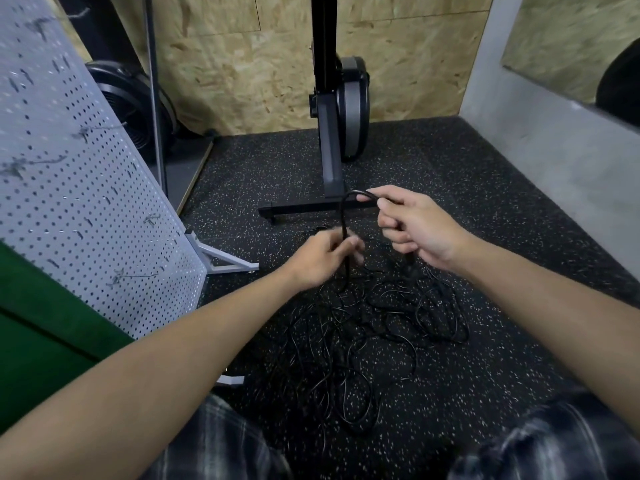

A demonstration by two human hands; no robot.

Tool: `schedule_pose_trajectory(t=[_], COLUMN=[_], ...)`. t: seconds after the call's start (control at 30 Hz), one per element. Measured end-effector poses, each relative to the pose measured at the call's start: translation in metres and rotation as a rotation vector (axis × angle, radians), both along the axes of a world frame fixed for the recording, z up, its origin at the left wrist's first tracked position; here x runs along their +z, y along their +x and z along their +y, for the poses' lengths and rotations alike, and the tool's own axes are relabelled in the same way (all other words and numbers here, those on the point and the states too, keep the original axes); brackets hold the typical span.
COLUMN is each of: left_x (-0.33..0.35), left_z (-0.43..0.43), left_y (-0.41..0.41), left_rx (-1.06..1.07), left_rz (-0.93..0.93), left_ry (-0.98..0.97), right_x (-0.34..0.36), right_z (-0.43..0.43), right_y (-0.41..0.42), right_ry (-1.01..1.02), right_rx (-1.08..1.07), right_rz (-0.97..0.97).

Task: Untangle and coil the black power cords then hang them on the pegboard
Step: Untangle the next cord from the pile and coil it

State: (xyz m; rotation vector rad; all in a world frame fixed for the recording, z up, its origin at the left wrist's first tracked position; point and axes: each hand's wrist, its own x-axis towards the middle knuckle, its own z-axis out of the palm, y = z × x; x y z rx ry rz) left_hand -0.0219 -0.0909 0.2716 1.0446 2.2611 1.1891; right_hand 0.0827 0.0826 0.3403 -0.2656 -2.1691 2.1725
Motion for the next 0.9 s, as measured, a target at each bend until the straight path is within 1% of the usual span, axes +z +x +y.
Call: schedule_pose_trajectory(t=[0.07, 0.1, 0.23, 0.3, 0.37, 0.43, 0.5, 0.57, 0.63, 0.77, 0.83, 0.9], left_x=[-0.005, -0.007, -0.011, -0.014, -0.011, -0.002, 0.008, 0.014, 0.017, 0.017, 0.017, 0.021], left_z=[-0.003, -0.005, -0.019, -0.025, -0.027, -0.022, -0.017, -0.015, -0.016, -0.023, -0.023, -0.018], left_y=[-0.001, -0.003, -0.012, -0.015, -0.017, -0.015, -0.011, -0.008, -0.009, -0.016, -0.015, -0.009], left_rx=[-0.028, -0.027, -0.076, -0.040, 0.066, 0.200, 0.249, 0.279, 0.314, 0.321, 0.287, 0.237], left_rz=[-0.139, -0.171, -0.092, -0.071, -0.023, 0.034, 0.079, 0.084, 0.076, 0.048, 0.000, -0.038], left_ry=[-0.032, -0.046, -0.260, -0.317, -0.274, -0.180, -0.076, 0.021, 0.103, 0.186, 0.232, 0.261], right_x=[0.001, 0.002, 0.007, 0.008, 0.006, 0.001, -0.003, -0.007, -0.012, -0.015, -0.014, -0.014], right_z=[0.002, 0.004, 0.015, 0.019, 0.018, 0.015, 0.015, 0.020, 0.026, 0.036, 0.034, 0.027], right_y=[0.002, 0.003, 0.001, 0.000, 0.001, 0.004, 0.007, 0.008, 0.009, 0.007, 0.005, 0.005], right_ry=[-0.007, -0.006, -0.073, -0.112, -0.056, 0.068, 0.225, 0.426, 0.538, 0.484, 0.398, 0.290], right_rx=[-0.036, -0.066, -0.209, -0.208, -0.171, -0.139, -0.143, -0.139, -0.142, -0.234, -0.233, -0.185], right_rz=[0.010, 0.009, 0.004, -0.033, -0.067, -0.075, -0.076, -0.084, -0.090, -0.104, -0.118, -0.124])
